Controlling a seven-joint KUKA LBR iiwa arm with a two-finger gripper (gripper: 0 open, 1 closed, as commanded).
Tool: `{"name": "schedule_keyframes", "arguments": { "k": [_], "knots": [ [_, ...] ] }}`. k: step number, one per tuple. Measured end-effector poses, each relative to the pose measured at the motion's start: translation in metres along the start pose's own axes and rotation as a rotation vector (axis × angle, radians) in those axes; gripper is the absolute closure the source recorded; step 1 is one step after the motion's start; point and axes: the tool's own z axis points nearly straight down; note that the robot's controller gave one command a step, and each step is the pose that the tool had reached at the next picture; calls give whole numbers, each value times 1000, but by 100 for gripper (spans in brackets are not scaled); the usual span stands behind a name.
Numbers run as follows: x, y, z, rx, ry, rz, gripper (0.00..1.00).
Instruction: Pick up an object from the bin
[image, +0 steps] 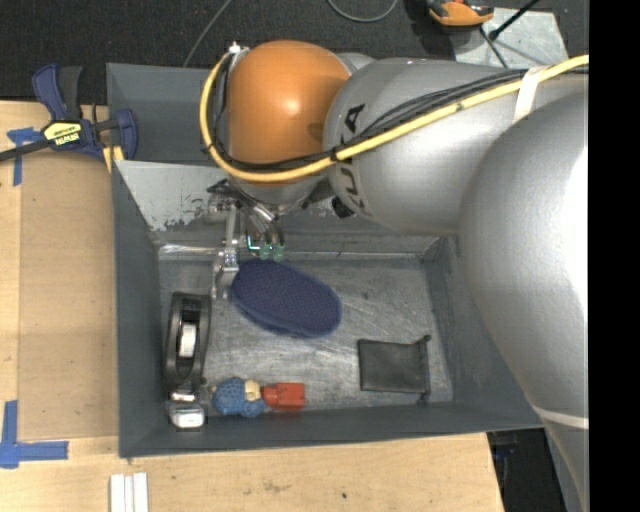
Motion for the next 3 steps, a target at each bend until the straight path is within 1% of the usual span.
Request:
{"name": "schedule_keyframes", "arguments": {
  "k": [1,2,3],
  "knots": [
    [55,-45,112,-8,-17,193,0],
    [51,-186,83,3,-11,25,0],
    [15,-234,112,-4,-12,-46,0]
  ]
}}
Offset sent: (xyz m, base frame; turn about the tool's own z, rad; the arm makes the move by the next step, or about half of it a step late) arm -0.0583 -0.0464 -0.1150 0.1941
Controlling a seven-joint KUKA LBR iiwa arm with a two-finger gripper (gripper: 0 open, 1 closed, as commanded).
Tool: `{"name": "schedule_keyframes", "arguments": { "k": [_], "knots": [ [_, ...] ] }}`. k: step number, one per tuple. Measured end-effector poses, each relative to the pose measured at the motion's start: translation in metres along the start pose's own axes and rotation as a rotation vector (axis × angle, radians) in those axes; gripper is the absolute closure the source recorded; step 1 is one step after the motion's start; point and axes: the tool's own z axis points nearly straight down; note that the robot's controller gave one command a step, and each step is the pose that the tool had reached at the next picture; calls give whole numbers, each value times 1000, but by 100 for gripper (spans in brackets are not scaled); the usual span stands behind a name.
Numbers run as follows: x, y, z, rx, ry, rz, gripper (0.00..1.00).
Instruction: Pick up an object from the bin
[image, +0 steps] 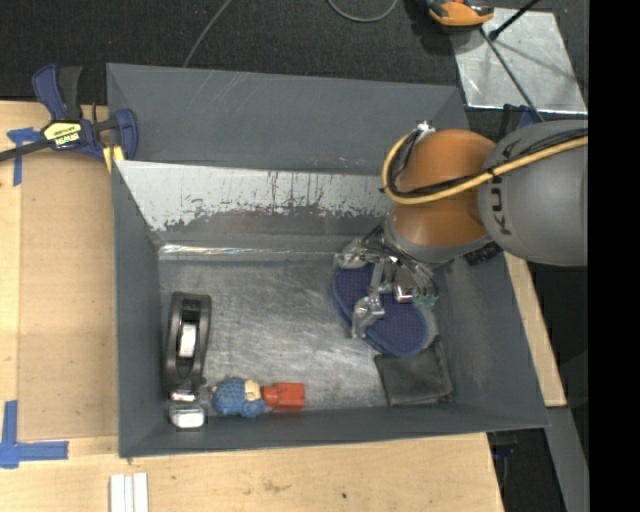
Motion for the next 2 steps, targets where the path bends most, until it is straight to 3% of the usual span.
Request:
{"name": "schedule_keyframes", "arguments": {
  "k": [1,2],
  "knots": [
    [-3,1,-3,2,-14,1,100],
    [-2,8,-148,5,-5,-130,100]
  ]
}}
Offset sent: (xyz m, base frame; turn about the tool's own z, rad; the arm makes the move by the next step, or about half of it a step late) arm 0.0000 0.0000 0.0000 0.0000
